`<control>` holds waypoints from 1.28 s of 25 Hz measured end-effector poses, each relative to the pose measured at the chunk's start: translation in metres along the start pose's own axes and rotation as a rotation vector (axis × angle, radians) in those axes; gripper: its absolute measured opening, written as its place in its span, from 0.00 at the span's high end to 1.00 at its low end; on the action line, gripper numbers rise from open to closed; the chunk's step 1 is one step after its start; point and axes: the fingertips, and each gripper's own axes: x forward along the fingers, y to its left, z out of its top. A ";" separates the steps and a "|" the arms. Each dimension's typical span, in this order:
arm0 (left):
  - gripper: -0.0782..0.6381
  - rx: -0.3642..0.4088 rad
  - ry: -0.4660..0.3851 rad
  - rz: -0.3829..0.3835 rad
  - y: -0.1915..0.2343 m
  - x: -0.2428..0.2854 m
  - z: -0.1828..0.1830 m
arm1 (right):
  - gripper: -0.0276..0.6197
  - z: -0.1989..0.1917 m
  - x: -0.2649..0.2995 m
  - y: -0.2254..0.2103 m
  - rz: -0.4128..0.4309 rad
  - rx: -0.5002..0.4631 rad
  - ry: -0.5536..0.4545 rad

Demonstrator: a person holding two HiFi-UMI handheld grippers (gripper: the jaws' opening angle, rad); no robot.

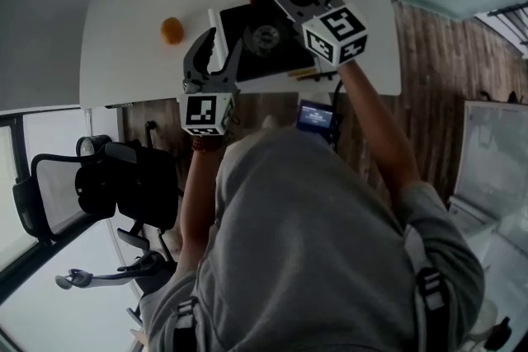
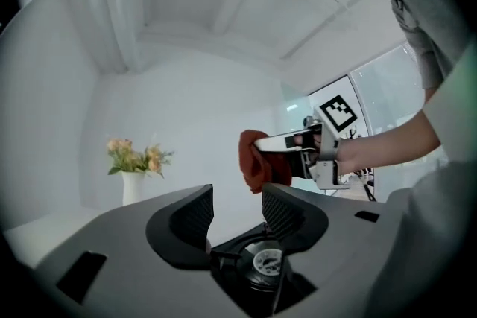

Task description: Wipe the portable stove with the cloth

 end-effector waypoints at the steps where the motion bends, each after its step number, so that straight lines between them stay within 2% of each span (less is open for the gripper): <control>1: 0.58 0.007 -0.015 0.020 0.000 0.000 0.007 | 0.77 0.009 -0.012 0.001 -0.025 0.033 -0.043; 3: 0.62 0.022 -0.034 0.060 -0.001 -0.002 0.019 | 0.77 0.023 -0.036 0.007 -0.071 0.037 -0.113; 5: 0.68 0.031 -0.054 0.098 -0.003 -0.004 0.028 | 0.77 0.031 -0.056 0.013 -0.126 -0.013 -0.151; 8: 0.75 0.042 -0.070 0.148 -0.009 -0.009 0.036 | 0.77 0.029 -0.079 0.023 -0.222 -0.077 -0.146; 10: 0.77 0.061 -0.065 0.168 -0.015 -0.012 0.034 | 0.77 0.018 -0.090 0.032 -0.258 -0.085 -0.119; 14: 0.78 0.053 -0.037 0.178 -0.024 -0.018 0.020 | 0.77 -0.005 -0.109 0.050 -0.230 0.051 -0.141; 16: 0.79 0.043 -0.017 0.174 -0.028 -0.021 0.010 | 0.77 -0.015 -0.119 0.055 -0.246 0.075 -0.140; 22: 0.80 0.022 0.024 0.159 -0.044 -0.028 -0.011 | 0.77 -0.055 -0.130 0.071 -0.259 0.087 -0.058; 28: 0.80 0.021 0.044 0.138 -0.050 -0.028 -0.017 | 0.78 -0.061 -0.124 0.099 -0.223 -0.005 -0.027; 32: 0.81 0.015 0.040 0.141 -0.050 -0.029 -0.018 | 0.79 -0.062 -0.120 0.102 -0.231 -0.005 -0.025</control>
